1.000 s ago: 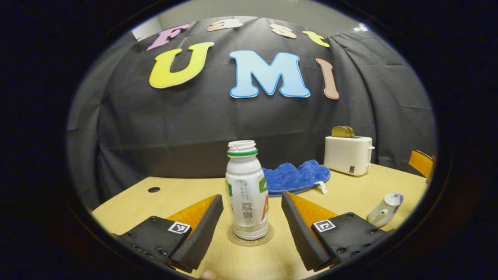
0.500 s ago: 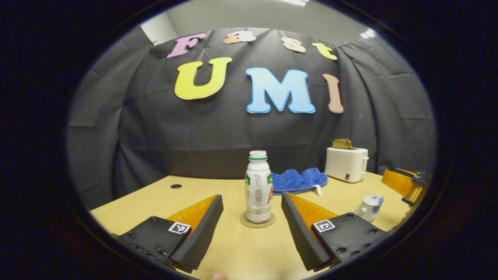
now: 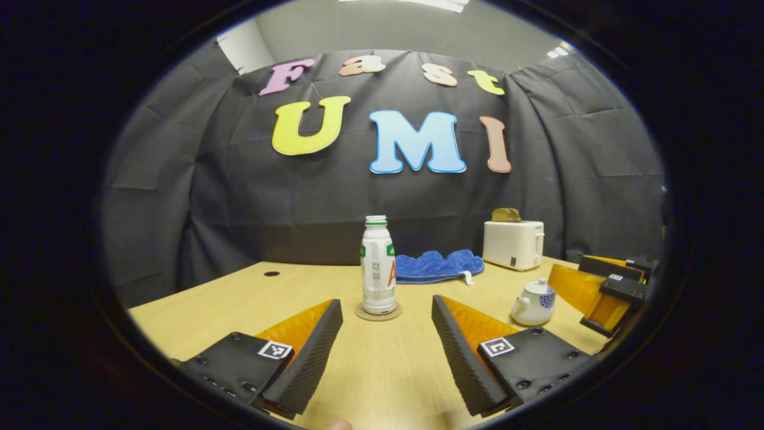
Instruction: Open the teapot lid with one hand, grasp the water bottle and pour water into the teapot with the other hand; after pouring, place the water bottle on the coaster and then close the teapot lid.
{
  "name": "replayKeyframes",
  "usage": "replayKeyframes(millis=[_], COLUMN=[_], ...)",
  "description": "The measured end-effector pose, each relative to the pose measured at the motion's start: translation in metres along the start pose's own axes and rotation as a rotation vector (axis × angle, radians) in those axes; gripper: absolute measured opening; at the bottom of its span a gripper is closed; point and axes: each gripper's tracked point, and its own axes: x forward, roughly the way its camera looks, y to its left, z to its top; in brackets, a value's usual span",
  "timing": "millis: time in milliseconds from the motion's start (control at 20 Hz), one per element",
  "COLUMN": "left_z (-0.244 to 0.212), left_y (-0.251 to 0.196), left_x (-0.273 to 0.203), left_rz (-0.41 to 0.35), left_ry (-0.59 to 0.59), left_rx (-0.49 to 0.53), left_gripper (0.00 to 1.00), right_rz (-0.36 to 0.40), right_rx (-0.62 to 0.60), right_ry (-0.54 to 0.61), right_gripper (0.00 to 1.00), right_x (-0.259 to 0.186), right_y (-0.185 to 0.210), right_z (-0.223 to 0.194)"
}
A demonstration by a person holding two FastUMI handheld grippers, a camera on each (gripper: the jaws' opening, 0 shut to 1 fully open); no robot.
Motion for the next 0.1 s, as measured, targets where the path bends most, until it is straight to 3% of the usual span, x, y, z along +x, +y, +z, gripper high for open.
replayKeyframes(millis=[100], left_z=[-0.0023], left_y=[-0.0066], left_x=[0.0041], left_rz=[-0.013], left_ry=[-0.006], left_rx=[0.0], left_gripper=[1.0], right_rz=[0.0], right_rx=[-0.006], right_ry=[0.006], right_gripper=[0.9], right_x=[0.0016], right_y=[0.0026], right_z=[-0.0065])
